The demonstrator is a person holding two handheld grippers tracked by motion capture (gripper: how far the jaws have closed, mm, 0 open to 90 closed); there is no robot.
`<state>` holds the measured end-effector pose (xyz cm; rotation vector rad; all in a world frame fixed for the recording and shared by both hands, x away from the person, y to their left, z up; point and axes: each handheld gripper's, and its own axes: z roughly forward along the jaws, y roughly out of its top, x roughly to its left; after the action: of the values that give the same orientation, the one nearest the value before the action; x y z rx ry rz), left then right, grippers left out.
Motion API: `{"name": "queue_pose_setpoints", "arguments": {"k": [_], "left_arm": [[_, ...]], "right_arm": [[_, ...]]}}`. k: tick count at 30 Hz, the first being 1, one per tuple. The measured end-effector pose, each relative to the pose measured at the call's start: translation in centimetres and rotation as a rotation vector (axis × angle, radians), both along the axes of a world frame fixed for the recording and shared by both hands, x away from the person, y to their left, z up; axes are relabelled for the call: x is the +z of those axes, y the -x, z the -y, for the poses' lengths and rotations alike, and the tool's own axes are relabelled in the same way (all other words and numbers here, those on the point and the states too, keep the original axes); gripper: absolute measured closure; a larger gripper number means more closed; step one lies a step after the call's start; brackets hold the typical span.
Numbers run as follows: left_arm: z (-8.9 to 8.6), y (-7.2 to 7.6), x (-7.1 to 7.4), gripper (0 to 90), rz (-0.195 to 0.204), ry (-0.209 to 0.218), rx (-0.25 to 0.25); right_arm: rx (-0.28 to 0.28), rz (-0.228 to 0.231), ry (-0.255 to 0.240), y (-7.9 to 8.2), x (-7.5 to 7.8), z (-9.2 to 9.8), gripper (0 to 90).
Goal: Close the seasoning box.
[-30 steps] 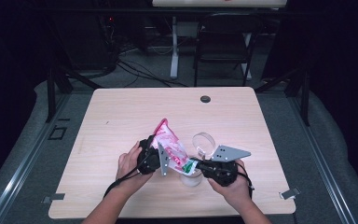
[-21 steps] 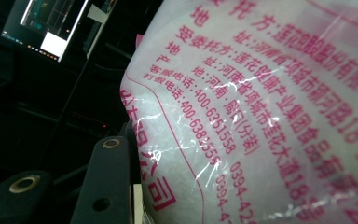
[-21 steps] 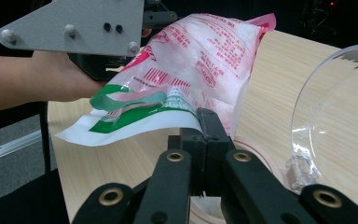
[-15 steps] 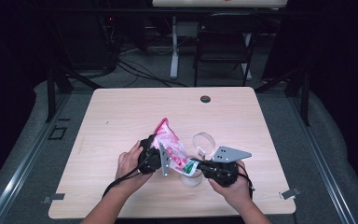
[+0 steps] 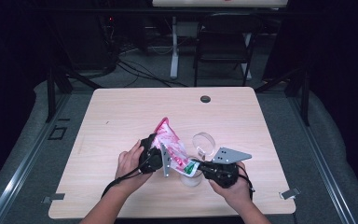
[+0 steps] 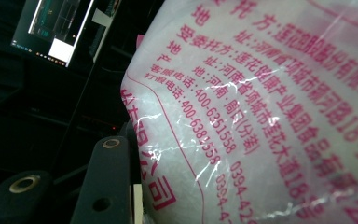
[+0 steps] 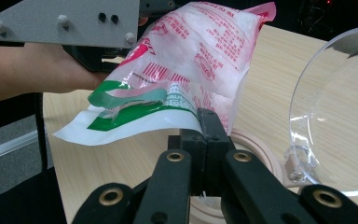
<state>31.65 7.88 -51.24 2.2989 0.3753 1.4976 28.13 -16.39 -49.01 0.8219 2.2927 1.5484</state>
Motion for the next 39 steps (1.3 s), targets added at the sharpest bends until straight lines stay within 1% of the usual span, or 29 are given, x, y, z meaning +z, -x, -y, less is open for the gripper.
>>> {"name": "queue_pose_setpoints", "arguments": {"k": [7,12,14,18,28,33,39], "left_arm": [[0.06,0.04,0.10,56.5,0.011,-0.020,0.001],[0.15,0.08,0.18,56.5,0.023,-0.035,0.000],[0.19,0.10,0.24,56.5,0.019,-0.039,0.002],[0.27,0.11,0.33,56.5,0.029,-0.054,0.000],[0.43,0.15,0.59,56.5,0.033,-0.076,0.001],[0.50,0.15,0.70,56.5,0.024,-0.085,0.004],[0.64,0.12,0.97,56.5,0.027,-0.103,0.000]], "right_arm": [[0.000,-0.001,0.007,0.01,-0.24,0.01,90.0],[0.001,-0.005,0.001,-0.02,-0.38,0.06,90.0],[0.003,-0.007,0.000,-0.03,-0.40,0.10,90.0],[0.001,-0.010,0.002,-0.04,-0.43,0.16,90.0],[-0.002,-0.013,0.005,-0.06,-0.55,0.27,90.0],[-0.002,-0.014,0.006,-0.07,-0.59,0.31,90.0],[-0.002,-0.014,0.005,-0.10,-0.60,0.41,90.0]]}}
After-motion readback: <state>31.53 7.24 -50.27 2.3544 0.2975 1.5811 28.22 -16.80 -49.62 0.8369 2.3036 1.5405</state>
